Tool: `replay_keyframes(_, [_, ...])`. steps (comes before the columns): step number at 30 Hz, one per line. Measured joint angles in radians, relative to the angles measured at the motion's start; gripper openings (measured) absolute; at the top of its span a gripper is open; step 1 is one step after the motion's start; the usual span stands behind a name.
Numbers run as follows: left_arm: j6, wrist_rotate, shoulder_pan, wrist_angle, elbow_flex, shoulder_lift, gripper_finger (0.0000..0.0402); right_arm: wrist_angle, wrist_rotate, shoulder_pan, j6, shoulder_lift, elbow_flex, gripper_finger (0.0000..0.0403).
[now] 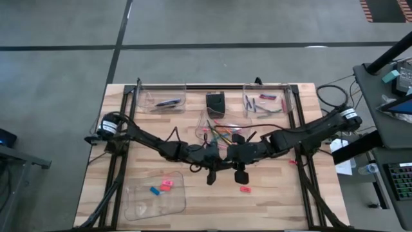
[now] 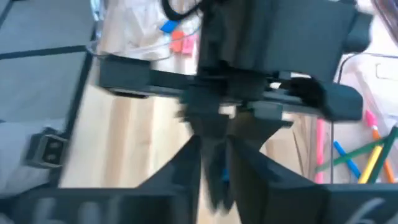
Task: Sort crayons/erasers/pens/pencils in bins
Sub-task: Put the blue eraser into the bottom left transparent bin
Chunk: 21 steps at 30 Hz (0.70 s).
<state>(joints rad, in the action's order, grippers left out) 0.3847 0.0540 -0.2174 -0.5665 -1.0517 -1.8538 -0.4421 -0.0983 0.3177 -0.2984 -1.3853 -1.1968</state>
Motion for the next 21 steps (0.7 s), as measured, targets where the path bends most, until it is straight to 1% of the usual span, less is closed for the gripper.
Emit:
replay_keyframes(2, [-0.003, 0.001, 0.001, 0.042, 0.001, 0.013, 0.0003, -0.055, 0.002, 0.002, -0.025, 0.012, -0.031, 0.0078])
replay_keyframes(6, [-0.023, 0.021, 0.000, 0.183, 0.000, 0.094, 0.0002, -0.164, -0.008, 0.000, -0.082, 0.019, -0.089, 0.0139])
replay_keyframes(9, [-0.026, 0.031, -0.011, 0.376, 0.000, 0.185, 0.0002, -0.201, -0.009, 0.001, -0.078, 0.026, -0.134, 0.0180])
replay_keyframes(12, [-0.025, 0.057, -0.047, 0.601, 0.000, 0.312, 0.0002, -0.227, -0.007, 0.006, -0.076, 0.033, -0.153, 0.0206])
replay_keyframes(14, [-0.016, 0.079, -0.099, 0.754, -0.005, 0.395, 0.0002, -0.232, -0.006, 0.006, -0.069, 0.030, -0.152, 0.0215])
replay_keyframes(16, [0.024, 0.122, -0.177, 0.881, -0.014, 0.458, 0.0001, -0.231, -0.003, 0.011, -0.069, 0.029, -0.142, 0.0220])
replay_keyframes(19, [0.097, 0.214, -0.339, 1.013, -0.032, 0.502, 0.0001, -0.202, 0.031, 0.033, -0.068, 0.029, -0.133, 0.0221])
replay_keyframes(21, [0.157, 0.271, -0.447, 1.050, -0.045, 0.501, 0.0001, -0.201, 0.039, 0.055, -0.068, 0.029, -0.130, 0.0220])
